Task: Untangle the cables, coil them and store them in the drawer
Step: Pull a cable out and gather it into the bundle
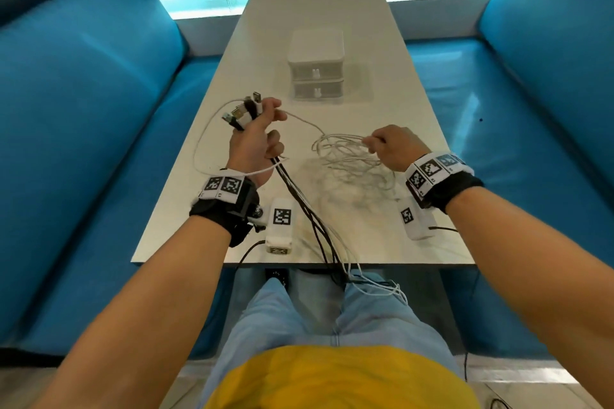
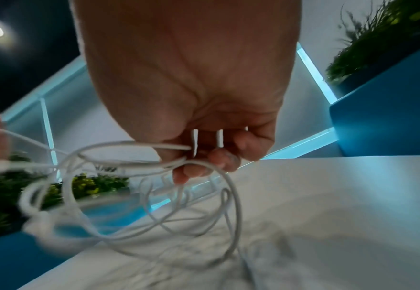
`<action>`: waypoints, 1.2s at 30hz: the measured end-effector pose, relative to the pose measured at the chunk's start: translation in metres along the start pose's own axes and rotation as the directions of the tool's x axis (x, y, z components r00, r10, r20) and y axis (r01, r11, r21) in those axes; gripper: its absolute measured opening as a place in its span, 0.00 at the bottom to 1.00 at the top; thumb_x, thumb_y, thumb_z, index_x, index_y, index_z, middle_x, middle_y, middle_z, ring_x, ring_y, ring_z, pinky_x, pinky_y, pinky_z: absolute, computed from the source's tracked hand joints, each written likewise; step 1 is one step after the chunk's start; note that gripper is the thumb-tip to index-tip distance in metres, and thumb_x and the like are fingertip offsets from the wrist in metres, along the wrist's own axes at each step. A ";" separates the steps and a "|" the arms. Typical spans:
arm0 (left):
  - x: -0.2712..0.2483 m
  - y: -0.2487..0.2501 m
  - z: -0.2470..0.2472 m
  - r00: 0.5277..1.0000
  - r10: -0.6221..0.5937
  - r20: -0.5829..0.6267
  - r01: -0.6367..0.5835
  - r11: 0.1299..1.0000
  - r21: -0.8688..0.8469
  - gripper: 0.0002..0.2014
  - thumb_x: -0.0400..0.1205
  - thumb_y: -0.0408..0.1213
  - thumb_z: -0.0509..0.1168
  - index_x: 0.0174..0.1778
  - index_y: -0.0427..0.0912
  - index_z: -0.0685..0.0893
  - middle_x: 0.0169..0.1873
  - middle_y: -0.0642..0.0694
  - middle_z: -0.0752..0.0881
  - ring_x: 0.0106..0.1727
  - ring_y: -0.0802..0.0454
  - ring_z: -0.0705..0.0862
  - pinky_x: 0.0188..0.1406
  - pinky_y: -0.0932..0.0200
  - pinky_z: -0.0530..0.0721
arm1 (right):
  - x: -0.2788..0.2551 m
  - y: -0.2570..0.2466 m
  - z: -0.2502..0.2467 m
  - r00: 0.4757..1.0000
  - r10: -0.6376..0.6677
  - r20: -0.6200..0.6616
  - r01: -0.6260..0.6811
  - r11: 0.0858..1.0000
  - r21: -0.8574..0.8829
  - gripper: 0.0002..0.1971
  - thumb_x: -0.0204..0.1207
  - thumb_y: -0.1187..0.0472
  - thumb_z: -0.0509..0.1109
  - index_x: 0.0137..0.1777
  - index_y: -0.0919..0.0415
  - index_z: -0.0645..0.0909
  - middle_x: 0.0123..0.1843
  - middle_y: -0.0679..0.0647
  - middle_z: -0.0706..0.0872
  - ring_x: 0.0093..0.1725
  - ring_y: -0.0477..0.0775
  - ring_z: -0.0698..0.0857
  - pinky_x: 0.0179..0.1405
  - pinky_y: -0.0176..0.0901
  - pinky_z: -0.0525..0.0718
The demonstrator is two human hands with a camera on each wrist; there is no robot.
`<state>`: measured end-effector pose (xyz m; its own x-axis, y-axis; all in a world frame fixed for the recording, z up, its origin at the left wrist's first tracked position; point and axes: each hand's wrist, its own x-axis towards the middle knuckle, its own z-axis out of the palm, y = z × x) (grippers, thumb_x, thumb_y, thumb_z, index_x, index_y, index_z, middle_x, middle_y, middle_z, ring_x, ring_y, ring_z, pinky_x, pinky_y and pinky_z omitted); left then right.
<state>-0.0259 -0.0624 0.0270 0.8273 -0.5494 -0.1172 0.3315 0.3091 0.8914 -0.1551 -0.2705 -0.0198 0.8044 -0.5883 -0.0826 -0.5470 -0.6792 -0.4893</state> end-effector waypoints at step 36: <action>-0.002 -0.031 0.014 0.959 0.097 0.267 -0.241 0.777 0.581 0.11 0.70 0.37 0.73 0.24 0.52 0.83 0.24 0.52 0.82 0.39 0.48 0.80 0.55 0.43 0.83 | -0.030 -0.114 -0.060 0.774 -0.429 -0.466 0.632 0.469 0.617 0.07 0.81 0.70 0.66 0.54 0.70 0.84 0.43 0.58 0.88 0.36 0.41 0.88 0.33 0.27 0.81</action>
<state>-0.0440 -0.0822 0.0054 0.7041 -0.7042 0.0913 -0.2050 -0.0785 0.9756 -0.1314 -0.2020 0.0907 0.7490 -0.3681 0.5508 0.3949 -0.4196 -0.8173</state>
